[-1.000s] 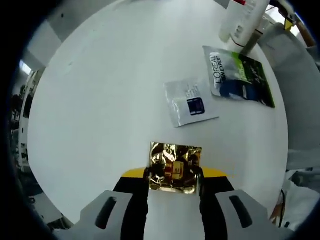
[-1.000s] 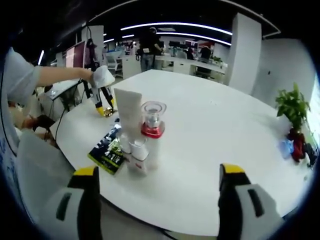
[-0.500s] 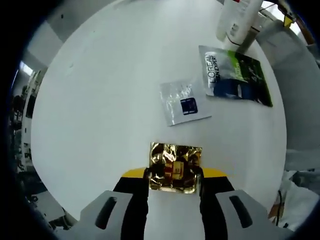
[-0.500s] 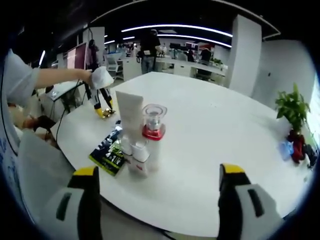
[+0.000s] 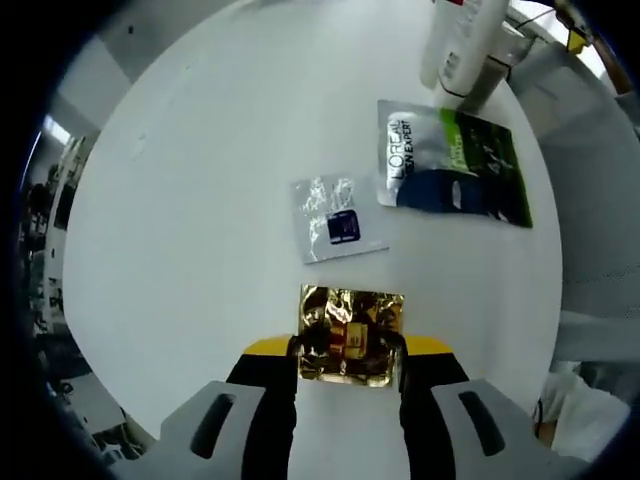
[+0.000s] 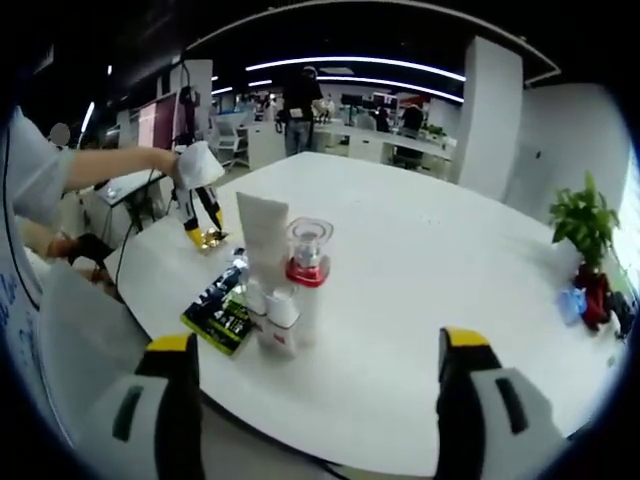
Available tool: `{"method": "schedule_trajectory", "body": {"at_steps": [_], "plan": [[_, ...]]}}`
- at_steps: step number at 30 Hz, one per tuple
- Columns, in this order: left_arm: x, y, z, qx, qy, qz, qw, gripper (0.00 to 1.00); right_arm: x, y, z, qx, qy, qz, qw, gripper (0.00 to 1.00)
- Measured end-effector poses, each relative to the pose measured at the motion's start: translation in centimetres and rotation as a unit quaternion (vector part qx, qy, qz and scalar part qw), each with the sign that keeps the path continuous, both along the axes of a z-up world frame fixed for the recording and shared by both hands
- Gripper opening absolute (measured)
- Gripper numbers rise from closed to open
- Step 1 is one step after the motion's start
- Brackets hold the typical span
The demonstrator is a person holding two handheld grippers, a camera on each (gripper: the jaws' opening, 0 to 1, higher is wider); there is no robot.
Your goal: Arrange the skincare products in the storage area until every visible bottle or jar stands upright without overlapping.
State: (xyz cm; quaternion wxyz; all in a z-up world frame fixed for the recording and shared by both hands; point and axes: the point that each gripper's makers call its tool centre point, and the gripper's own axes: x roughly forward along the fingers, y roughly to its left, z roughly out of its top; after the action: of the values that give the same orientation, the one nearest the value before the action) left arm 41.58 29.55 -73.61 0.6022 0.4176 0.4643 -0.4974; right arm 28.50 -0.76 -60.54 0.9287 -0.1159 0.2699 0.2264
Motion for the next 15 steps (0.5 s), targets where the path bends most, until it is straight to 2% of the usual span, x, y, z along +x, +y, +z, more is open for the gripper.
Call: {"method": "schedule_trajectory", "body": {"at_steps": [15], "plan": [[-2.5, -1.1, -0.1, -0.004, 0.005, 0.012, 0.9999, 0.37, 0.0, 0.5, 0.3, -0.004, -0.014, 0.018, 0.9997, 1.0]]}}
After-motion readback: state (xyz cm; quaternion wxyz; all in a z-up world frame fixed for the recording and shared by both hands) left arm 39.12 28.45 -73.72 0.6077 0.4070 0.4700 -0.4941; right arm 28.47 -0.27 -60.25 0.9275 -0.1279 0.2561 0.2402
